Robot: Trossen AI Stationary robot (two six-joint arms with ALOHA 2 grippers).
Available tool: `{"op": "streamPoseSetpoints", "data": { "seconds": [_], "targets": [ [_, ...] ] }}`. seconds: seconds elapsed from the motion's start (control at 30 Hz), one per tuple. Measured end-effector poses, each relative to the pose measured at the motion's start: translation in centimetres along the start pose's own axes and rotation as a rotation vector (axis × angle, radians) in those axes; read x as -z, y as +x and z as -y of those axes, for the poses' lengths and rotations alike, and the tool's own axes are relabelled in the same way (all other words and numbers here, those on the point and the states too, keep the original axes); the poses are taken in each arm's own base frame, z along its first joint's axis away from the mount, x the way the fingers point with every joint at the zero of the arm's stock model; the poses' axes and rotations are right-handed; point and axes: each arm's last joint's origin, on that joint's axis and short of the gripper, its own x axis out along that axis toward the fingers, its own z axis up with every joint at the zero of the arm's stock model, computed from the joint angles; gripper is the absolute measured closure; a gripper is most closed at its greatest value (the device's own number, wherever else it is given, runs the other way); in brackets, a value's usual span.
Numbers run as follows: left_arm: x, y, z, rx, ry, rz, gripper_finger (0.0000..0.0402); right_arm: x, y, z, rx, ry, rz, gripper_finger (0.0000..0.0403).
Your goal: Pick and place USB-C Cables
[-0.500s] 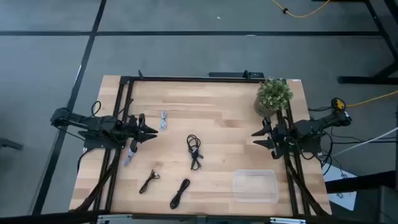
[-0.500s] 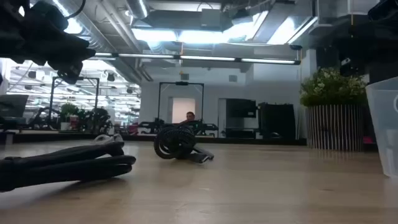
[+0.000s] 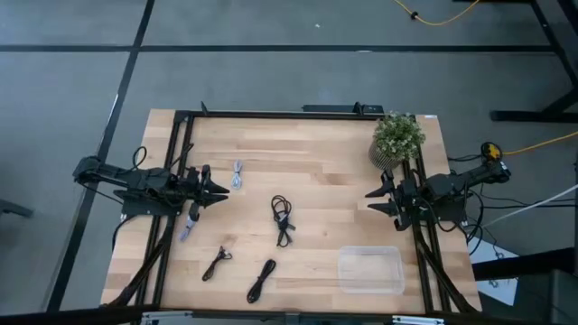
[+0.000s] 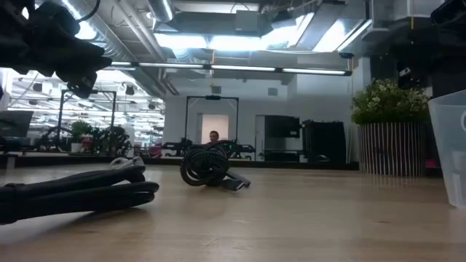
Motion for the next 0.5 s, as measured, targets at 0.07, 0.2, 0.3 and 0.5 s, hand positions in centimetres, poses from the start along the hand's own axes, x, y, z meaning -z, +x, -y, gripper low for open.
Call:
{"op": "streamPoseSetpoints", "data": {
  "seconds": [0.07,0.2,0.3,0.5],
  "targets": [
    [0.0,0.0,0.0,0.0,0.0,0.0,0.0314,0.0,0.0,0.0,0.0,0.0,0.0,0.0256],
    [0.0,0.0,0.0,0.0,0.0,0.0,0.0314,0.0,0.0,0.0,0.0,0.0,0.0,0.0256],
    [0.0,0.0,0.0,0.0,0.0,0.0,0.0314,0.0,0.0,0.0,0.0,0.0,0.0,0.0256],
    [0.0,0.0,0.0,0.0,-0.006,0.0,0.0314,0.0,0.0,0.0,0.0,0.0,0.0,0.0256]
  ]
}}
